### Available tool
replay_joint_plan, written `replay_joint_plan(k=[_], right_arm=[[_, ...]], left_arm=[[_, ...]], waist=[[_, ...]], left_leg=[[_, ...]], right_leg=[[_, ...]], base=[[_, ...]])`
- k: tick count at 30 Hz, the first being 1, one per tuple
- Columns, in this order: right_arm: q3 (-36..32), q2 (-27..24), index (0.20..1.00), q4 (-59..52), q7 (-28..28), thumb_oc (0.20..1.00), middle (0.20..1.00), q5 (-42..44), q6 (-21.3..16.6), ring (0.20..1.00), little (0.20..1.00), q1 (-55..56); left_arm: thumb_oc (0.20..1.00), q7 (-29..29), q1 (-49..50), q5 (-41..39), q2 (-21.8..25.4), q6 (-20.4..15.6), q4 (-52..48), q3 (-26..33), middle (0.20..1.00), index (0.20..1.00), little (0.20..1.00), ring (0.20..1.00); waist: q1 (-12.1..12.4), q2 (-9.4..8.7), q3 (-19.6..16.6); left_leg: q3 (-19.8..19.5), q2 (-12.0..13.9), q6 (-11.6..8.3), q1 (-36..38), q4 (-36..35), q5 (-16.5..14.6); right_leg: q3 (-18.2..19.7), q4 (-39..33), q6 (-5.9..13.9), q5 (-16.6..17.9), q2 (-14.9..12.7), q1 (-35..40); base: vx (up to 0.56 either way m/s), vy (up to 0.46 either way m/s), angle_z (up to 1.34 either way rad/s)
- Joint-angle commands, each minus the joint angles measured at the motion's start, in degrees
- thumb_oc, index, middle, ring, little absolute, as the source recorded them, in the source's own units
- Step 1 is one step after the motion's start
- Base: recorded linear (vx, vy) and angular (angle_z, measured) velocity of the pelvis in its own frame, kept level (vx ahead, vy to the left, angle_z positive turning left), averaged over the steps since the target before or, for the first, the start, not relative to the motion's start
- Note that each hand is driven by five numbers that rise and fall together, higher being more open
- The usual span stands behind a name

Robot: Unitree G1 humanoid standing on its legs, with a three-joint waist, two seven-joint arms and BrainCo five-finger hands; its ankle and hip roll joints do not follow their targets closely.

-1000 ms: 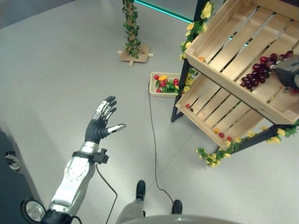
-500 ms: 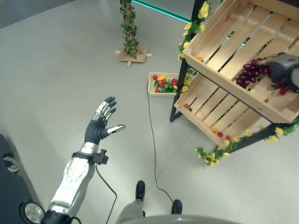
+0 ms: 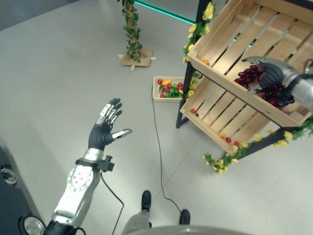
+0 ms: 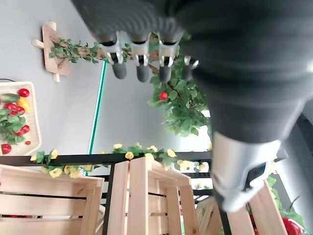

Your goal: Pick up the fruits from the basket on one side to the basket on the other side

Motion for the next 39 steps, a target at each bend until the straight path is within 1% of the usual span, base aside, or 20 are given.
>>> replay_joint_plan(k=[1, 2, 3, 4, 7, 12, 15, 20, 21, 22, 28, 29, 31, 32, 33, 35, 36, 37, 38, 39], right_arm=[[-4.16, 1.08, 1.000, -1.95, -3.40, 1.000, 1.000, 3.16, -1.65, 1.000, 1.000, -0.84], [-5.88, 2.16, 1.000, -2.15, -4.33, 1.000, 1.000, 3.59, -1.86, 1.000, 1.000, 0.47], [-10.13, 5.01, 1.000, -3.99, -6.47, 1.000, 1.000, 5.02, -3.14, 1.000, 1.000, 3.50], [-10.77, 5.03, 1.000, -4.25, -6.45, 1.000, 1.000, 4.95, -3.10, 1.000, 1.000, 4.18], [-16.93, 9.50, 1.000, -7.57, -8.99, 1.000, 1.000, 4.83, -4.26, 1.000, 1.000, 9.58], [-21.40, 14.30, 1.000, -12.46, -11.61, 1.000, 1.000, 4.21, -5.55, 1.000, 1.000, 13.58], [-23.70, 15.86, 1.000, -15.29, -13.12, 1.000, 1.000, 2.30, -6.13, 1.000, 1.000, 15.44], [-26.98, 21.93, 1.000, -20.23, -17.38, 1.000, 1.000, -0.54, -7.62, 1.000, 1.000, 18.84], [-27.04, 21.96, 1.000, -20.29, -17.38, 1.000, 1.000, -0.56, -7.60, 1.000, 1.000, 18.91], [-27.13, 23.86, 1.000, -22.41, -18.05, 1.000, 1.000, -1.64, -8.24, 1.000, 1.000, 19.59], [-27.17, 28.45, 1.000, -27.18, -17.48, 1.000, 1.000, -1.69, -9.33, 1.000, 1.000, 22.32], [-26.62, 30.90, 1.000, -29.26, -16.47, 1.000, 1.000, -0.42, -9.83, 1.000, 1.000, 23.18], [-26.23, 33.08, 1.000, -30.52, -15.25, 1.000, 1.000, 0.97, -9.89, 1.000, 1.000, 24.47], [-26.27, 33.13, 1.000, -30.61, -15.18, 1.000, 1.000, 1.01, -9.85, 1.000, 1.000, 24.57], [-26.60, 36.23, 1.000, -31.07, -14.33, 1.000, 1.000, 2.57, -9.89, 1.000, 1.000, 26.97], [-26.59, 37.50, 1.000, -30.71, -14.03, 1.000, 1.000, 3.14, -9.87, 1.000, 1.000, 27.93], [-25.97, 40.34, 1.000, -28.22, -13.56, 1.000, 1.000, 4.28, -9.53, 1.000, 1.000, 30.06], [-25.96, 40.35, 1.000, -28.21, -13.56, 1.000, 1.000, 4.28, -9.54, 1.000, 1.000, 30.05], [-24.51, 41.99, 1.000, -25.14, -13.07, 1.000, 1.000, 4.32, -8.73, 1.000, 1.000, 31.18], [-23.99, 42.08, 1.000, -23.54, -12.87, 1.000, 1.000, 2.82, -8.32, 1.000, 1.000, 32.17]], left_arm=[[1.000, 0.61, -0.66, 1.35, 1.21, -4.15, -3.92, 2.34, 1.000, 1.000, 1.000, 1.000], [1.000, 0.79, -0.58, 1.50, 1.19, -4.30, -3.97, 2.39, 1.000, 1.000, 1.000, 1.000], [1.000, 1.30, -0.61, 1.92, 0.72, -4.47, -3.81, 2.48, 1.000, 1.000, 1.000, 1.000], [1.000, 1.32, -0.62, 1.94, 0.91, -4.47, -3.82, 2.36, 1.000, 1.000, 1.000, 1.000], [1.000, 1.79, -0.57, 2.45, 0.75, -4.68, -3.33, 2.22, 1.000, 1.000, 1.000, 1.000], [1.000, 2.46, 0.14, 2.89, 0.02, -4.91, -3.12, 2.04, 1.000, 1.000, 1.000, 1.000], [1.000, 2.70, 0.39, 3.55, 0.17, -5.19, -2.86, 2.44, 1.000, 1.000, 1.000, 1.000], [1.000, 3.80, 0.61, 4.42, 0.28, -5.55, -2.50, 2.33, 1.000, 1.000, 1.000, 1.000], [1.000, 3.80, 0.62, 4.42, 0.31, -5.55, -2.51, 2.31, 1.000, 1.000, 1.000, 1.000], [1.000, 3.91, 0.74, 4.65, 0.14, -5.59, -2.14, 2.20, 1.000, 1.000, 1.000, 1.000], [1.000, 3.74, 1.58, 4.82, 0.04, -5.30, -1.59, 2.43, 1.000, 1.000, 1.000, 1.000], [1.000, 4.05, 2.17, 4.12, -0.87, -4.94, -0.01, 2.81, 1.000, 1.000, 1.000, 1.000], [1.000, 4.37, 2.93, 3.31, -1.81, -4.47, 2.47, 3.64, 1.000, 1.000, 1.000, 1.000], [1.000, 4.35, 2.97, 3.30, -1.77, -4.50, 2.51, 3.65, 1.000, 1.000, 1.000, 1.000], [1.000, 5.20, 4.30, 2.26, -3.33, -3.96, 5.66, 5.17, 1.000, 1.000, 1.000, 1.000], [1.000, 5.44, 4.54, 2.20, -3.56, -3.63, 6.86, 5.60, 1.000, 1.000, 1.000, 1.000], [1.000, 6.39, 4.63, 2.49, -4.32, -3.03, 11.41, 6.60, 1.000, 1.000, 1.000, 1.000], [1.000, 6.39, 4.62, 2.49, -4.31, -3.05, 11.43, 6.60, 1.000, 1.000, 1.000, 1.000], [1.000, 7.14, 4.74, 2.73, -4.98, -2.78, 14.42, 7.75, 1.000, 1.000, 1.000, 1.000], [1.000, 7.43, 4.83, 4.93, -4.24, -2.78, 16.13, 9.10, 1.000, 1.000, 1.000, 1.000]], waist=[[0.23, -3.29, -2.06], [0.23, -3.22, -2.16], [0.12, -2.86, -2.28], [0.24, -3.01, -2.30], [0.47, -2.87, -2.65], [0.81, -2.56, -3.09], [1.03, -2.41, -3.23], [1.65, -2.25, -3.72], [1.67, -2.28, -3.73], [1.94, -2.23, -3.95], [2.87, -2.76, -4.67], [3.32, -3.00, -4.81], [3.89, -3.36, -4.84], [3.86, -3.41, -4.85], [4.55, -3.81, -4.80], [4.78, -4.08, -4.74], [5.52, -4.77, -4.66], [5.47, -4.79, -4.65], [6.39, -5.26, -4.52], [7.14, -5.07, -4.10]], left_leg=[[3.29, -0.43, -1.87, 8.19, -0.03, -10.01], [3.35, -0.45, -1.81, 8.22, -0.03, -10.02], [3.33, -0.54, -1.64, 8.37, -0.03, -10.13], [3.31, -0.54, -1.63, 8.38, -0.03, -10.14], [2.98, -0.59, -1.44, 8.55, -0.03, -10.34], [2.72, -0.82, -1.19, 8.75, -0.03, -10.58], [2.59, -0.89, -1.06, 8.85, -0.03, -10.58], [2.30, -1.13, -0.73, 9.06, -0.03, -10.78], [2.30, -1.13, -0.73, 9.07, -0.03, -10.78], [2.19, -1.20, -0.63, 9.21, -0.03, -10.88], [1.74, -1.39, -0.32, 9.67, -0.03, -11.09], [1.57, -1.57, -0.07, 9.97, -0.03, -11.20], [1.27, -1.87, 0.25, 10.27, -0.03, -11.18], [1.27, -1.89, 0.27, 10.32, -0.03, -11.19], [0.73, -2.39, 0.69, 10.64, 0.08, -11.16], [0.35, -2.61, 0.87, 10.74, 0.13, -11.18], [-0.79, -3.20, 1.30, 10.87, 0.02, -11.01], [-0.83, -3.21, 1.31, 10.87, 0.03, -11.00], [-2.02, -3.82, 1.84, 10.78, -0.03, -10.90], [-3.22, -4.12, 2.34, 10.49, -0.03, -10.51]], right_leg=[[0.43, 0.14, 4.61, 1.10, -2.70, -1.69], [0.49, 0.14, 4.63, 1.10, -2.69, -1.66], [0.52, 0.14, 4.65, 1.11, -2.74, -1.56], [0.50, 0.14, 4.65, 1.11, -2.75, -1.53], [0.53, 0.14, 4.64, 0.95, -2.81, -1.33], [0.33, 0.14, 4.73, 0.88, -3.03, -0.93], [0.26, 0.14, 4.82, 0.88, -3.11, -0.81], [0.08, 0.14, 4.94, 0.93, -3.27, -0.45], [0.07, 0.14, 4.94, 0.93, -3.27, -0.44], [0.07, 0.14, 5.00, 0.94, -3.33, -0.28], [-0.34, 0.14, 5.28, 1.01, -3.46, 0.23], [-0.41, 0.14, 5.39, 1.11, -3.69, 0.53], [-0.48, 0.14, 5.46, 1.16, -3.96, 0.92], [-0.49, 0.14, 5.47, 1.14, -3.98, 0.98], [-1.05, 0.14, 5.58, 1.12, -4.38, 1.66], [-1.37, 0.14, 5.67, 1.17, -4.60, 1.94], [-2.20, 0.39, 5.80, 1.38, -5.13, 2.43], [-2.24, 0.39, 5.80, 1.38, -5.14, 2.45], [-2.92, 1.96, 5.95, 1.54, -5.79, 2.29], [-3.16, 4.98, 6.04, 1.03, -6.25, 1.11]], base=[[0.00, 0.000, 0.00], [-0.01, 0.008, -0.04], [0.00, 0.005, -0.03], [0.01, 0.004, -0.05], [0.01, 0.001, -0.02], [0.00, 0.000, 0.00], [0.00, 0.000, 0.00], [0.00, 0.000, 0.00], [0.00, 0.000, 0.00], [0.00, 0.000, 0.00], [0.00, 0.007, 0.00], [0.00, 0.046, 0.02], [0.00, 0.057, 0.05], [-0.01, 0.080, 0.08], [-0.01, 0.076, 0.09], [-0.02, 0.081, 0.07], [-0.02, 0.063, 0.09], [-0.05, 0.120, 0.16], [-0.07, 0.092, 0.29], [-0.11, 0.125, 0.28]])
